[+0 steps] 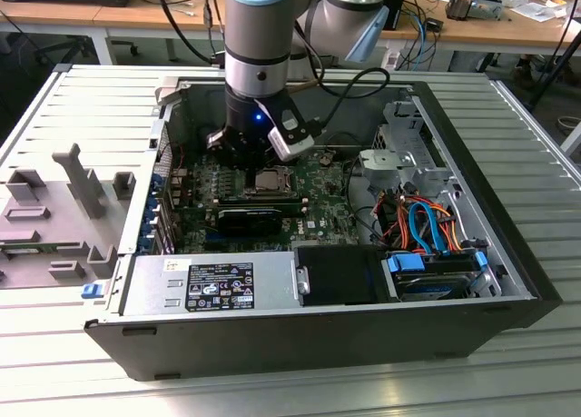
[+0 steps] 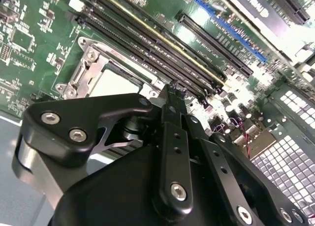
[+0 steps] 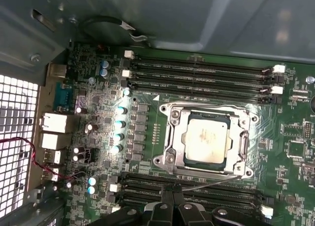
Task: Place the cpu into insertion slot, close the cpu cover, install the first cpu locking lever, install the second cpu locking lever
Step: 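Install the second cpu locking lever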
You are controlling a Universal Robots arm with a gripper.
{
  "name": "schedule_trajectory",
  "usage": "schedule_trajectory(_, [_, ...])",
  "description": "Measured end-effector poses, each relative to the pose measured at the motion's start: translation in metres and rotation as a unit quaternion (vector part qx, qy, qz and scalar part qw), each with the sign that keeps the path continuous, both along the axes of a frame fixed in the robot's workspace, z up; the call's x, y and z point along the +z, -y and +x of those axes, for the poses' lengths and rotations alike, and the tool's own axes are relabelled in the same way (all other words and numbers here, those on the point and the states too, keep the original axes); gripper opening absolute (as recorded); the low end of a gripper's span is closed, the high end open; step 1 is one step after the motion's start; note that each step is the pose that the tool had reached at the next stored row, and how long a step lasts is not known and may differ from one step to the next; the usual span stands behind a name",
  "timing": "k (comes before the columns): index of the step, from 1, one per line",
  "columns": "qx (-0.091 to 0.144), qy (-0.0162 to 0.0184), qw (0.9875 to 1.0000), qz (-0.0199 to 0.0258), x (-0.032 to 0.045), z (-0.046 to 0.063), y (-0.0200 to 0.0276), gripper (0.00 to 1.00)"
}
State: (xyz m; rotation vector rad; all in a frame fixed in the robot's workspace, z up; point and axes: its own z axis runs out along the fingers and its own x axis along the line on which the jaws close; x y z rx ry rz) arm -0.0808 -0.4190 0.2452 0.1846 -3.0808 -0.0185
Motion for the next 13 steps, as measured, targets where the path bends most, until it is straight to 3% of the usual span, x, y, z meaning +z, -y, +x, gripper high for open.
schedule_trajectory(1, [0.002, 0.0, 1.0, 0.0044, -0.001, -0.002, 0.0001, 0.11])
schedule_trajectory(4, [0.007, 0.0, 0.9999, 0.0098, -0.0028, -0.0046, 0.0008, 0.11])
schedule_trajectory(8, [0.015, -0.0001, 0.9998, 0.0101, -0.0039, -0.0053, 0.0019, 0.11])
schedule_trajectory(13, [0.022, 0.0001, 0.9997, 0.0074, -0.0039, -0.006, 0.0021, 0.11])
